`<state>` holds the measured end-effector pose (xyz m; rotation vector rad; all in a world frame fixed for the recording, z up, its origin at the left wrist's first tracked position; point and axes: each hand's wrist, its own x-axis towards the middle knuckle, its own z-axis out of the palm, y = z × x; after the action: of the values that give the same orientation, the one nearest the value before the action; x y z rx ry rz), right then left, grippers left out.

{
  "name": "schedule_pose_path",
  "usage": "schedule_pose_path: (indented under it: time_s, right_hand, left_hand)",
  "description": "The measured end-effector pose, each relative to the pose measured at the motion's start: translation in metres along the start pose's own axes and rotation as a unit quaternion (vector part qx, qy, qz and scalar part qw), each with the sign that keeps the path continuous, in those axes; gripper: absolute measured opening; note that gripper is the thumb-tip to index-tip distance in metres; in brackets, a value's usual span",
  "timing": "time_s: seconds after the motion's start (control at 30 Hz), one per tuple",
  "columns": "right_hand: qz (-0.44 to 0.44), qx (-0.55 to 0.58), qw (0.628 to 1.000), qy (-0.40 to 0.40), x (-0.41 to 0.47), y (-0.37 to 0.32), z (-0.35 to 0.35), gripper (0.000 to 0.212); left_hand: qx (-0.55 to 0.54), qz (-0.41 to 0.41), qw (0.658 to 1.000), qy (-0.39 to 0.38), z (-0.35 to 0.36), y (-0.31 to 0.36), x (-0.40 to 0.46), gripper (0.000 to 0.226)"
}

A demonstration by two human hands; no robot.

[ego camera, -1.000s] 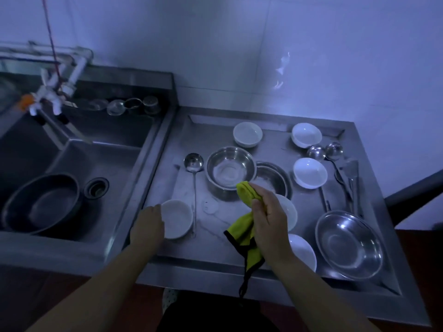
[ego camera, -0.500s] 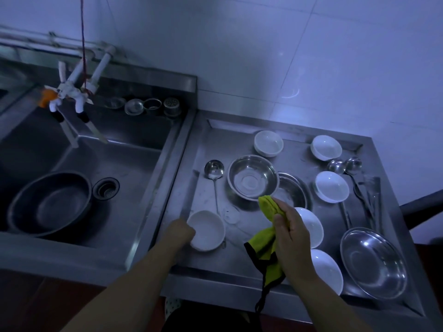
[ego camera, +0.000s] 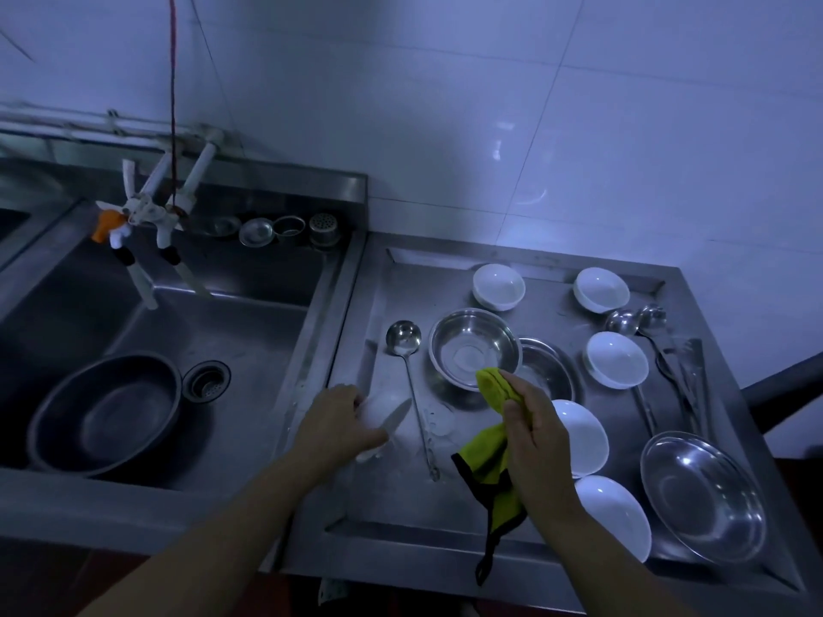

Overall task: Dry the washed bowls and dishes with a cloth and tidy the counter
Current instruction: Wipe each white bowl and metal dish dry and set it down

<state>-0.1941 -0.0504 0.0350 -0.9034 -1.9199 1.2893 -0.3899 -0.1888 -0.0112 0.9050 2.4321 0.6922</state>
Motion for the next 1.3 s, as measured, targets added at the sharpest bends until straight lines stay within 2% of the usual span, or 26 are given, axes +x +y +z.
schedule_pose_path:
  time_s: [0.07,0.17,0.3,0.4,0.5,0.63,0.77,0.8,0.87,1.0,1.13,1.23,1.3]
  right_hand:
    - [-0.016,-0.012,1.000,-0.003,0.000,-0.004,-0.002,0.025]
    - [-0.034,-0.023,0.999,-0.005,0.000,-0.008,-0.003,0.028]
    - [-0.076,-0.037,0.996,-0.004,0.002,-0.019,-0.005,0.030]
    - [-0.194,-0.038,0.980,-0.007,0.009,-0.043,-0.003,0.027]
    - [-0.370,-0.040,0.928,-0.013,0.022,-0.074,0.004,0.022]
    - [-0.540,-0.110,0.834,0.005,0.047,-0.116,0.014,0.022]
    - [-0.647,-0.284,0.707,0.027,0.070,-0.138,0.017,0.016]
    - [-0.652,-0.314,0.689,0.027,0.073,-0.139,0.017,0.013]
    - [-0.640,-0.334,0.691,0.029,0.072,-0.139,0.018,0.016]
    - [-0.570,-0.308,0.762,0.007,0.050,-0.133,0.024,0.034]
    - [-0.532,-0.236,0.813,0.002,0.032,-0.139,0.044,0.034]
    - [-0.555,-0.235,0.798,0.029,0.035,-0.142,0.047,0.031]
    - [-0.607,-0.264,0.749,0.029,0.045,-0.138,0.036,0.028]
  left_hand:
    - [0.054,0.092,0.994,0.038,-0.014,0.006,-0.007,0.044]
    - [0.086,0.158,0.981,0.077,-0.036,0.018,-0.015,0.046]
    - [0.011,0.180,0.976,0.122,-0.069,0.040,-0.028,0.048]
    - [-0.055,0.195,0.968,0.146,-0.096,0.055,-0.038,0.047]
    - [-0.118,0.224,0.951,0.176,-0.120,0.073,-0.044,0.046]
    - [-0.188,0.219,0.934,0.210,-0.143,0.099,-0.051,0.031]
    - [-0.195,0.180,0.932,0.247,-0.153,0.121,-0.056,0.023]
    - [-0.192,0.167,0.931,0.260,-0.154,0.126,-0.056,0.024]
    - [-0.196,0.141,0.928,0.283,-0.156,0.133,-0.057,0.024]
    - [-0.248,0.117,0.915,0.297,-0.155,0.144,-0.054,0.017]
    - [-0.345,0.101,0.900,0.248,-0.148,0.156,-0.048,0.028]
    - [-0.349,0.106,0.905,0.220,-0.153,0.161,-0.044,0.032]
    - [-0.321,0.133,0.921,0.174,-0.163,0.161,-0.043,0.028]
